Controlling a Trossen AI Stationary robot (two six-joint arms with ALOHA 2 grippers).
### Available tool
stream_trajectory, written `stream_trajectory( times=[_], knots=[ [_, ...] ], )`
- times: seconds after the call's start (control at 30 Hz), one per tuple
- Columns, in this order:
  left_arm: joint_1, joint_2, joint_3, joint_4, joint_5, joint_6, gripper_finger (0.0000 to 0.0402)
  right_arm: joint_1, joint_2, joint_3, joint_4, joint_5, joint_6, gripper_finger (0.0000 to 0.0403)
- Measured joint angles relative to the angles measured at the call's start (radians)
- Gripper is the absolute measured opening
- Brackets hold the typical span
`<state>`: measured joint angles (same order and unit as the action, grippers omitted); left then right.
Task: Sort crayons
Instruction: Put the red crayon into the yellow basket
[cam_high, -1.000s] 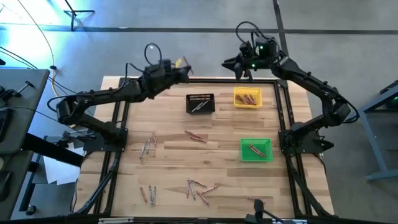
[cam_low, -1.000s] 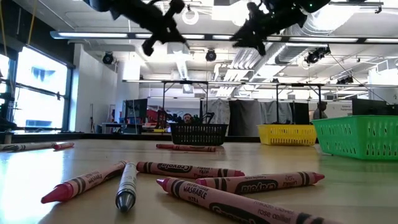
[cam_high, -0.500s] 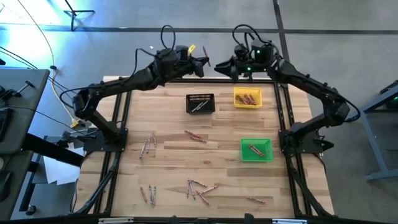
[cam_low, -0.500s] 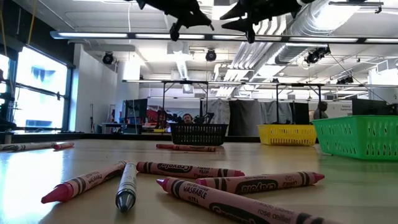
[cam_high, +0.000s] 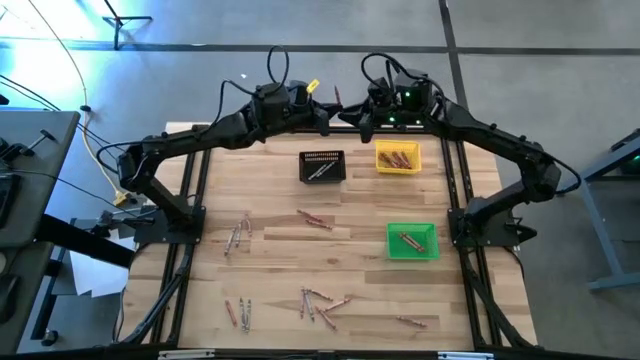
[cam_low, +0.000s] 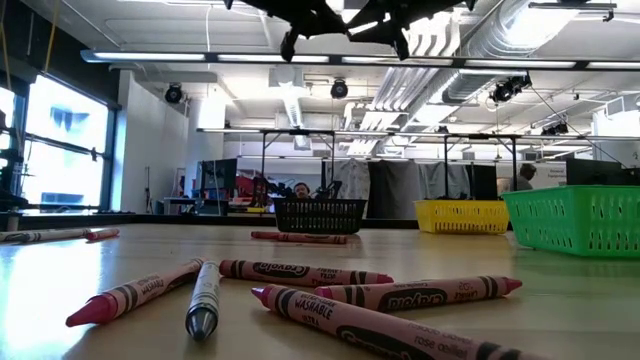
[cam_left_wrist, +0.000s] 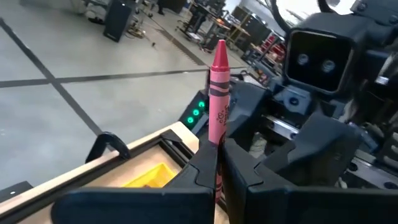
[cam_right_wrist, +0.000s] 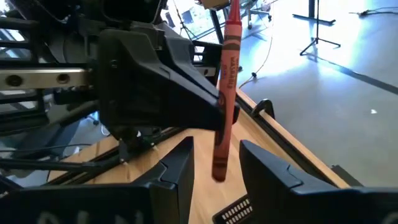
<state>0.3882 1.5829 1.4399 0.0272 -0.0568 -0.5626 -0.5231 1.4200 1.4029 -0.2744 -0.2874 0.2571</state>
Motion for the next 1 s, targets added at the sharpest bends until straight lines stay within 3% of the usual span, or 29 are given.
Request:
stream_trajectory(
  times=[0.37, 0.5, 0.7, 1.0],
  knots=[
    [-0.023, 0.0, 0.0, -0.008, 0.028, 0.024, 0.0, 0.041, 0.046, 0.0, 0.003, 0.035, 0.015, 0.0112],
    [-0.023, 0.0, 0.0, -0.028, 0.03, 0.02, 0.0, 0.041, 0.047, -0.001, 0.008, 0.045, 0.015, 0.0087],
    [-0.022, 0.0, 0.0, -0.034, 0.028, 0.019, 0.0, 0.039, 0.046, -0.001, 0.008, 0.049, 0.005, 0.0016],
    [-0.012, 0.0, 0.0, -0.033, 0.019, 0.071, 0.0022, 0.02, 0.045, -0.001, 0.01, 0.043, 0.007, 0.001]
  ],
)
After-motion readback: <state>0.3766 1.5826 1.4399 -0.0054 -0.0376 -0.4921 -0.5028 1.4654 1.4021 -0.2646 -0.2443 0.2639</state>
